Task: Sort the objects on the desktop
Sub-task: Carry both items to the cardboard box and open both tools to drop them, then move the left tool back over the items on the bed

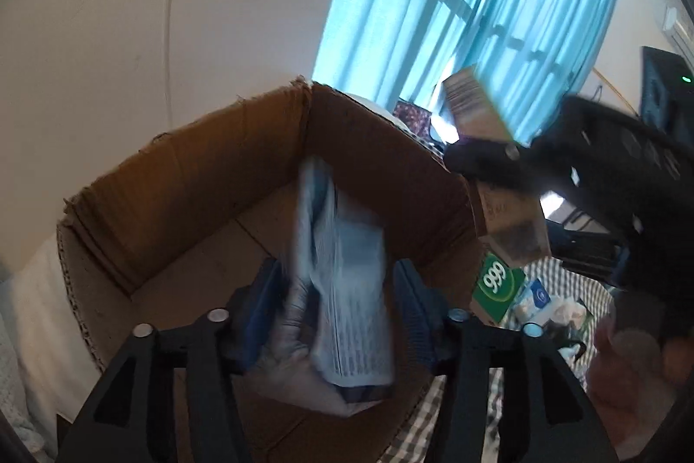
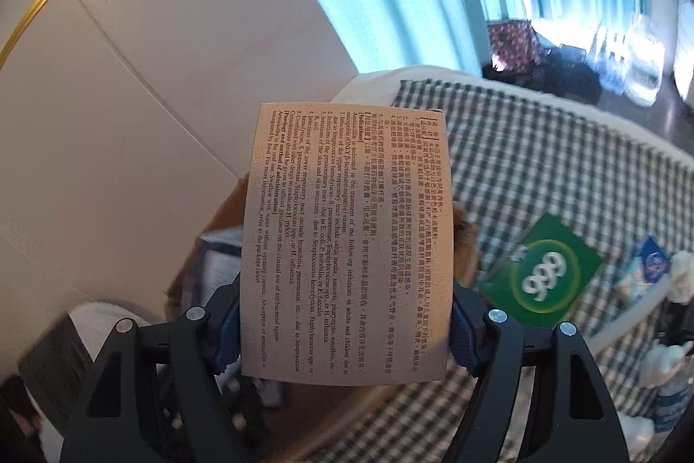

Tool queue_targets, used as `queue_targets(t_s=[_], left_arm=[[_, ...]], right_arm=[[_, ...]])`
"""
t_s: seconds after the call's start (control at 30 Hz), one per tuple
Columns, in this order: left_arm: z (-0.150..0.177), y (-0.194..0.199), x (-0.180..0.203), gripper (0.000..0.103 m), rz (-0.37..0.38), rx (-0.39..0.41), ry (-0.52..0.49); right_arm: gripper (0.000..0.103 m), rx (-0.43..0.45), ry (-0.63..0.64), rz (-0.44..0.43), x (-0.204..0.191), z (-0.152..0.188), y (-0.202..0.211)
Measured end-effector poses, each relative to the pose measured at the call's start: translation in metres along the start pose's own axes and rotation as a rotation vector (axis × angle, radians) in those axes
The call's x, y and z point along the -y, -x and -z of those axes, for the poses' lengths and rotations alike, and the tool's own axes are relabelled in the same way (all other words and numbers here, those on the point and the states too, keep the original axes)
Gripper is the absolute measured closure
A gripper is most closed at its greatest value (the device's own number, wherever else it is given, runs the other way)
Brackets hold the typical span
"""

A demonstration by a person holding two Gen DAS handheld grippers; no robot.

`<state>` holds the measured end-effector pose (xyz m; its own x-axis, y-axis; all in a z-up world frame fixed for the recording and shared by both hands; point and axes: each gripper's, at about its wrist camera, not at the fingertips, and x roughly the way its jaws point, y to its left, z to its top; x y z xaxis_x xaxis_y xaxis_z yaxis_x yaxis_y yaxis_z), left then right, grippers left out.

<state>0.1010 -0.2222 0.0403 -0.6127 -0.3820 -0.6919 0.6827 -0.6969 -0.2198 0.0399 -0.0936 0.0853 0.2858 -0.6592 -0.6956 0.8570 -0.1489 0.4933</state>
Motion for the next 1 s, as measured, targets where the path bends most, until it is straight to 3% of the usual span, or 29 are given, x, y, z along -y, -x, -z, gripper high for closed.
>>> queue_targets(t_s=[0.03, 0.13, 0.3, 0.53, 0.77, 0.9, 1.0], left_arm=[[0.000, 0.002, -0.001, 0.026, -0.012, 0.016, -0.006], [-0.001, 0.007, 0.000, 0.010, 0.011, 0.043, 0.002], [0.004, 0.012, 0.007, 0.010, 0.031, 0.068, -0.027], [0.001, -0.001, 0.048, 0.009, 0.180, 0.008, -0.033], [0.026, 0.012, 0.103, 0.008, 0.269, -0.072, -0.118], [0.041, 0.025, 0.132, 0.007, 0.241, -0.039, -0.201], [0.053, 0.022, 0.145, 0.006, 0.245, -0.057, -0.228]], right_arm=[[0.028, 0.003, -0.020, -0.006, 0.001, -0.005, -0.003], [0.025, -0.020, -0.063, 0.012, 0.003, -0.017, -0.012], [0.025, 0.017, -0.061, 0.048, 0.007, -0.021, 0.000], [0.025, 0.090, -0.115, 0.136, 0.056, -0.004, 0.076], [0.023, 0.177, -0.137, 0.336, 0.134, 0.048, 0.196], [0.023, 0.195, -0.141, 0.440, 0.180, 0.078, 0.238], [0.023, 0.191, -0.176, 0.458, 0.213, 0.105, 0.256]])
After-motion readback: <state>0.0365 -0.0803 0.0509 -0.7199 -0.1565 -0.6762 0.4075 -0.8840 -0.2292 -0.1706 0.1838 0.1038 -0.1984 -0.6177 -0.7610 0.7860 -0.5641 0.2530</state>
